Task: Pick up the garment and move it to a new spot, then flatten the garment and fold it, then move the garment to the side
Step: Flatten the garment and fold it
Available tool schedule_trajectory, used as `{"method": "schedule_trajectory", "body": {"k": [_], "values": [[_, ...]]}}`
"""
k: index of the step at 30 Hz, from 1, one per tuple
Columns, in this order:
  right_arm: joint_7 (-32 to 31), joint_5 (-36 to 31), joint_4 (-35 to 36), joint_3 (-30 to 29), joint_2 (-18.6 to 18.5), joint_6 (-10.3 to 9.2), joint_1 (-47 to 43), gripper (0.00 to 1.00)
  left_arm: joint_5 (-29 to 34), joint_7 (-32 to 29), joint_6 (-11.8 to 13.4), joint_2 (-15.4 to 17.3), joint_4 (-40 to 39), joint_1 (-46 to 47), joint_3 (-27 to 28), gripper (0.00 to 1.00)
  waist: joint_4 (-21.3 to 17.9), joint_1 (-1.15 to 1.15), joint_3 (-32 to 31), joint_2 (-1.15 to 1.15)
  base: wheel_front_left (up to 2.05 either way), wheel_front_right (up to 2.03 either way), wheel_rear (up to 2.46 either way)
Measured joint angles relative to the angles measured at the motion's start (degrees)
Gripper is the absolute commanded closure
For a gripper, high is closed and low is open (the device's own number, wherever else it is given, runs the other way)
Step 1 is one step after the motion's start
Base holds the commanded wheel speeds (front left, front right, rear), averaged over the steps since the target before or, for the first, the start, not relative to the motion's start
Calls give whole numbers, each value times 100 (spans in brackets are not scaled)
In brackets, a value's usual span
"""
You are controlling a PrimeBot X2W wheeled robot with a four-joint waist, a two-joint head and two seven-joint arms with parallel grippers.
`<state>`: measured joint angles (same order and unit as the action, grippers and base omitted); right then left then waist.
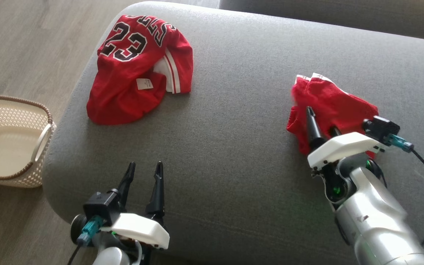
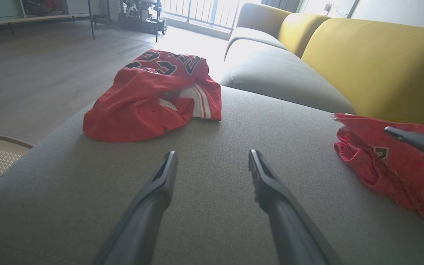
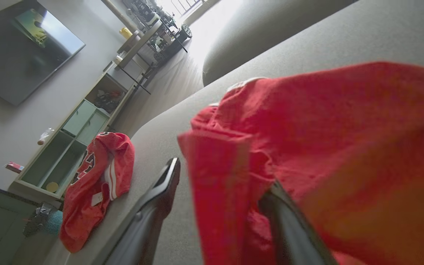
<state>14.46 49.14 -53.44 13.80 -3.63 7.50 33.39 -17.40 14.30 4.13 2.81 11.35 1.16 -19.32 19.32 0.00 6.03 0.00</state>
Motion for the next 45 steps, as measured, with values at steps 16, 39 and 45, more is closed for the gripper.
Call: {"method": "schedule_trajectory", "body": {"k": [16,39,45], "values": [[-237,1010,-32,1753,-2,0,-115,0,-2,1,23,0,37,1,-15,0,-82,0,-9,0,0,0,0],[-23,-620,935,594,-576,0,373,0,20,0,19,-1,-210,-168,488,0,-1100,0,-521,0,0,0,0],[0,-2829,2643,-815,-671,0,-909,0,114,1,-19,1,-308,-211,702,0,-1367,0,-594,0,0,0,0]]}}
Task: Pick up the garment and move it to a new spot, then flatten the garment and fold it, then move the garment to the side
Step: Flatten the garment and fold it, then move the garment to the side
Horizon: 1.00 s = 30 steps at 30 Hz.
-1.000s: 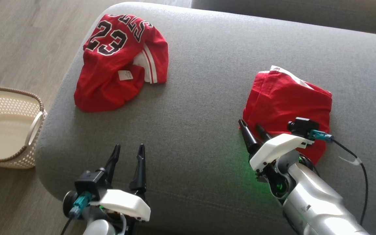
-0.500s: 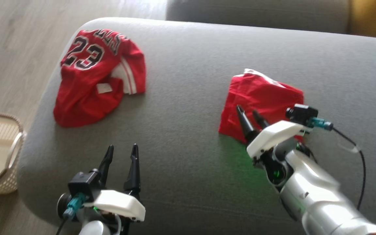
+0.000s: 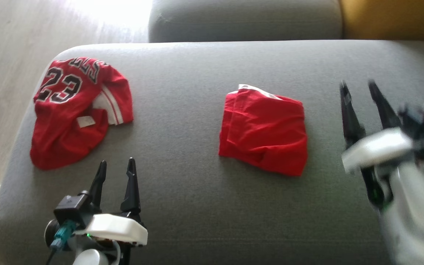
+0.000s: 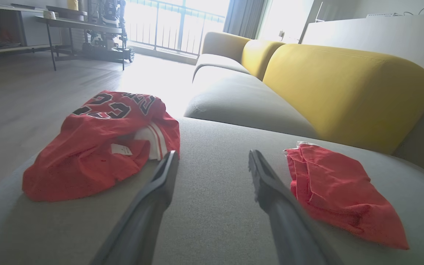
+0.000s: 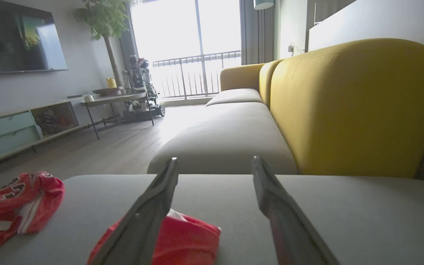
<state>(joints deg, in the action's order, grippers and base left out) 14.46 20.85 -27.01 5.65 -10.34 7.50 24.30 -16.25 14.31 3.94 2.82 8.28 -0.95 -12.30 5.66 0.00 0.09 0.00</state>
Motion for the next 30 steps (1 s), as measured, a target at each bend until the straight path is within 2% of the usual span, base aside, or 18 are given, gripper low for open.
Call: {"method": "schedule_trajectory", "body": {"k": [5,8,11,17,30], "values": [[0,-1280,1143,-681,240,1,-1294,0,9,0,-42,-1,-58,-33,29,0,-151,0,-19,0,0,0,0],[0,-1558,1657,-1048,474,1,-1690,0,60,-1,-67,-1,-81,-159,57,0,-197,0,-26,0,0,0,0],[0,-1815,1996,-1184,549,1,-1954,0,136,-1,-101,-1,-85,-316,130,0,-214,0,-39,0,0,0,0],[0,-2018,2126,-1151,682,1,-2298,0,197,-1,-149,0,-145,-394,183,0,-195,0,-44,0,0,0,0],[0,-2045,2184,-1152,742,1,-2334,0,199,-1,-142,1,-250,-506,172,0,-82,0,-30,0,0,0,0]]}}
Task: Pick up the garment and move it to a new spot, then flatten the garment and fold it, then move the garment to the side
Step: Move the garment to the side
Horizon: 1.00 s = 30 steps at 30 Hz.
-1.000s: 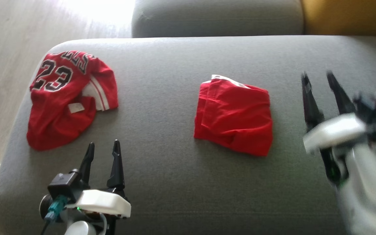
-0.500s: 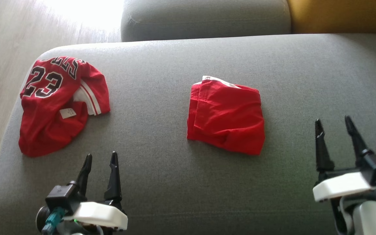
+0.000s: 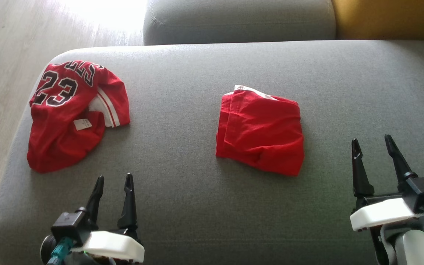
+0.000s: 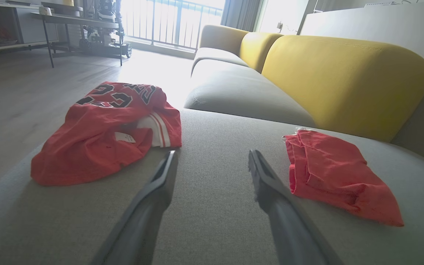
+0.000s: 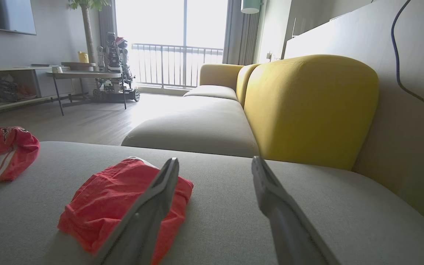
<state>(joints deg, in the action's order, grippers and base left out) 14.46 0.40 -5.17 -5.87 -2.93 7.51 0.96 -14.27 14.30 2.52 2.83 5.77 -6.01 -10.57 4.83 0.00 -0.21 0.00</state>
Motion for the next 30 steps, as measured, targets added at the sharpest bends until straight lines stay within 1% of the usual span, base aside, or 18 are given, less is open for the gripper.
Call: {"method": "schedule_trajectory", "body": {"k": [9,16,22,24,25,27,30], "values": [[0,0,-45,-14,9,0,-35,0,0,0,1,0,-21,0,-11,0,46,0,37,0,0,0,0],[0,15,-75,-22,24,0,-6,0,0,0,-2,0,-29,67,-119,0,81,0,324,0,0,0,0],[-25,313,-509,215,23,0,609,0,7,0,-16,0,-20,363,-265,0,159,0,712,0,0,0,0],[-247,525,-747,285,23,0,910,0,7,0,-53,-1,-14,500,-360,0,205,0,837,0,0,0,0],[-526,776,-1013,298,21,0,1202,0,5,0,-53,-4,-10,605,-416,0,265,0,943,0,0,0,0],[-857,1069,-1332,238,19,0,1480,0,4,1,-51,-2,2,678,-487,0,340,0,1030,0,0,0,0],[-1283,1324,-1782,112,-41,0,1828,0,-3,1,-49,-7,46,723,-597,0,470,0,1118,0,0,0,0]]}}
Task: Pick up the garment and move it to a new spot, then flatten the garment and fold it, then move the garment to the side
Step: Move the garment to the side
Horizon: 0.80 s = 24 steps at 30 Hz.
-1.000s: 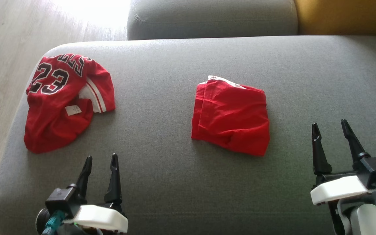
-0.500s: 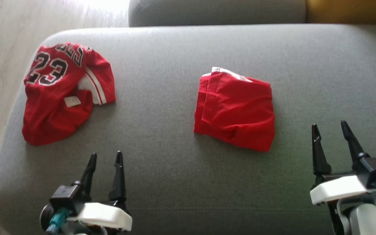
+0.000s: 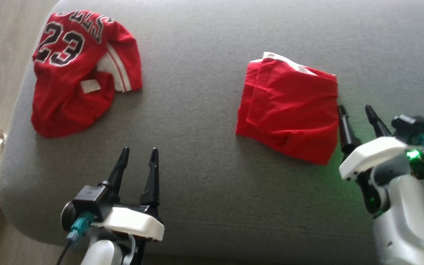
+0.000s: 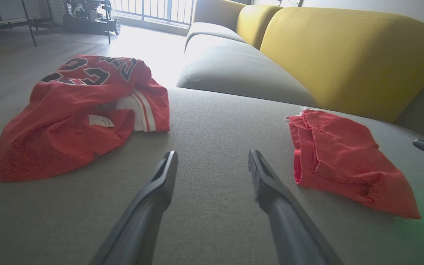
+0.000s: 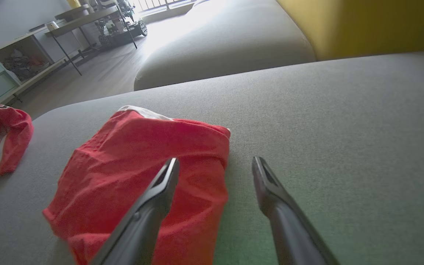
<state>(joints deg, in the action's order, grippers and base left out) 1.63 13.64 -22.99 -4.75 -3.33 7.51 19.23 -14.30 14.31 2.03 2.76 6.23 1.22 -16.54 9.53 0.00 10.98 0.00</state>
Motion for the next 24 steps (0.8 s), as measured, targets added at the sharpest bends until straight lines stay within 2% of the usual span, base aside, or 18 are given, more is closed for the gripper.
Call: {"method": "schedule_trajectory", "body": {"k": [11,19,23,24], "values": [[-1101,597,-1178,-443,-69,-1,600,0,-68,0,57,2,88,62,-138,0,377,0,185,0,0,0,0],[-1372,1204,-1389,-353,-66,0,956,0,-249,-1,76,2,109,100,-157,0,459,0,265,0,0,0,0],[-1433,1235,-1430,-229,-70,0,981,0,-250,0,100,2,122,182,-177,0,466,0,288,0,0,0,0],[-1434,1233,-1450,-194,-73,0,996,20,-250,0,101,1,122,193,-182,0,466,0,295,0,0,0,0]]}}
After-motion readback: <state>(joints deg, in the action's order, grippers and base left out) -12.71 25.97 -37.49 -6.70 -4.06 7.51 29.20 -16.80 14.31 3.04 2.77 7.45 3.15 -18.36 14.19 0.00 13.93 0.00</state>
